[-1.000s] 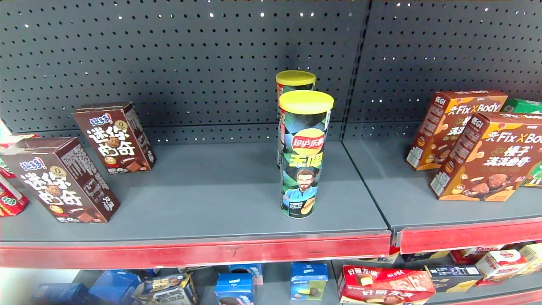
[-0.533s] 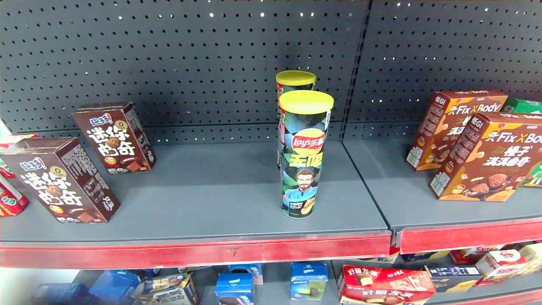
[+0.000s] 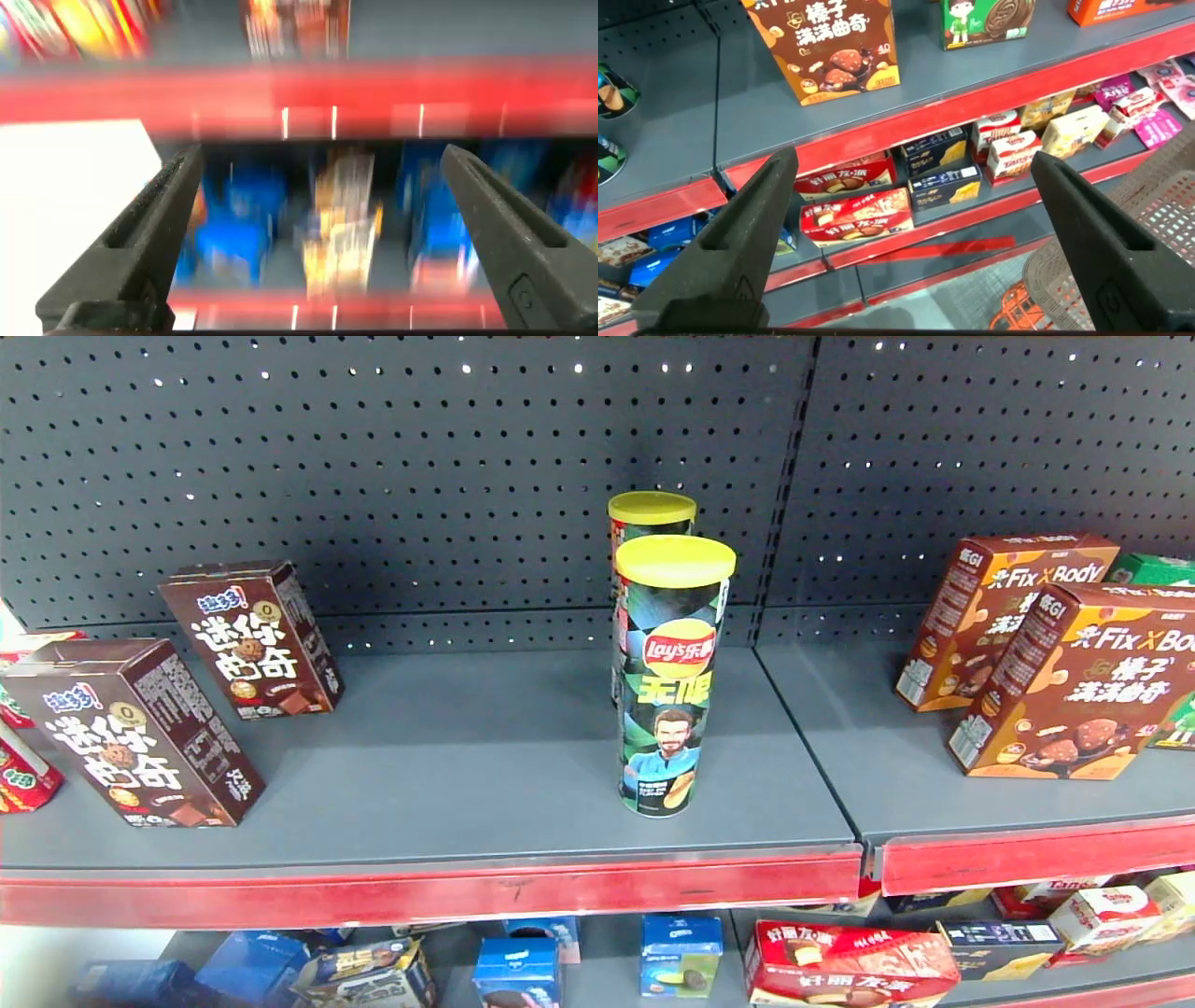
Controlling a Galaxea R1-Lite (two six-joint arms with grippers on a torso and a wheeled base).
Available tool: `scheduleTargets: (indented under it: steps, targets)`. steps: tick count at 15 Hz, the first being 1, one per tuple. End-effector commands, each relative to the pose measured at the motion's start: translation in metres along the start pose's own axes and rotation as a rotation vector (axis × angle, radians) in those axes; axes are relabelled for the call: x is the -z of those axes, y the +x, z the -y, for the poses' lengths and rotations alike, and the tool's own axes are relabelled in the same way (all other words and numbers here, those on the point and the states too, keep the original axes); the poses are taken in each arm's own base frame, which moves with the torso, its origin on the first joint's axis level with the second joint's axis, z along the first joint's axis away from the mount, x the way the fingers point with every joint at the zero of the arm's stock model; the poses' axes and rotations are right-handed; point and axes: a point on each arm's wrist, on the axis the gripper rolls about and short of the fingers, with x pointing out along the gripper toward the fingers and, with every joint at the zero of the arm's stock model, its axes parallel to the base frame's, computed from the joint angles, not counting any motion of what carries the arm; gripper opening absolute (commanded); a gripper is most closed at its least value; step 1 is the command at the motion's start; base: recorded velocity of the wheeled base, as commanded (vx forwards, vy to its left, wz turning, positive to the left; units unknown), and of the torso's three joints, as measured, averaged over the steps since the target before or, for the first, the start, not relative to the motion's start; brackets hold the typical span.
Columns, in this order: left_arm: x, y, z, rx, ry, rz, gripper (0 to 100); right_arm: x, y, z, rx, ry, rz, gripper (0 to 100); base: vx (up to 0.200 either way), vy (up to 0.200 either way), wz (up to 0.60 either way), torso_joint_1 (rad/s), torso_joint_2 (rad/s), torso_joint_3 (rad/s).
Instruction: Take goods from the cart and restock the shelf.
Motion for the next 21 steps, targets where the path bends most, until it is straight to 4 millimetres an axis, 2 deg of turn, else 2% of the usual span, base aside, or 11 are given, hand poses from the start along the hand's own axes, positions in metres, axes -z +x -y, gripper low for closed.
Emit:
scheduleTargets:
  steps: [1, 4, 12, 15, 16, 21]
  targets:
    - [0.005, 0.001, 0.0, 0.008, 0.012, -0.039, 100, 0.0, 0.0, 0.0, 0.0, 0.002, -0.001, 100, 0.0, 0.0, 0.0, 0.0, 0.0, 0.0]
    - [0.01, 0.0, 0.003, 0.104, 0.007, -0.093, 100, 0.001, -0.002, 0.001, -0.002, 0.014, 0.008, 100, 0.0, 0.0, 0.0, 0.0, 0.0, 0.0]
    - [0.009, 0.0, 0.003, 0.134, -0.018, -0.085, 100, 0.0, -0.005, 0.001, -0.005, 0.025, 0.033, 100, 0.0, 0.0, 0.0, 0.0, 0.0, 0.0]
    - [0.009, 0.0, 0.004, 0.111, -0.021, -0.087, 100, 0.0, -0.004, 0.001, -0.005, 0.025, 0.034, 100, 0.0, 0.0, 0.0, 0.0, 0.0, 0.0]
    - [0.009, 0.0, 0.006, -0.034, -0.036, -0.081, 100, 0.0, -0.005, 0.001, -0.005, 0.027, 0.039, 100, 0.0, 0.0, 0.0, 0.0, 0.0, 0.0]
    - [0.009, -0.001, 0.005, -0.012, -0.04, -0.077, 100, 0.014, -0.013, 0.006, 0.0, 0.029, 0.046, 100, 0.0, 0.0, 0.0, 0.0, 0.0, 0.0]
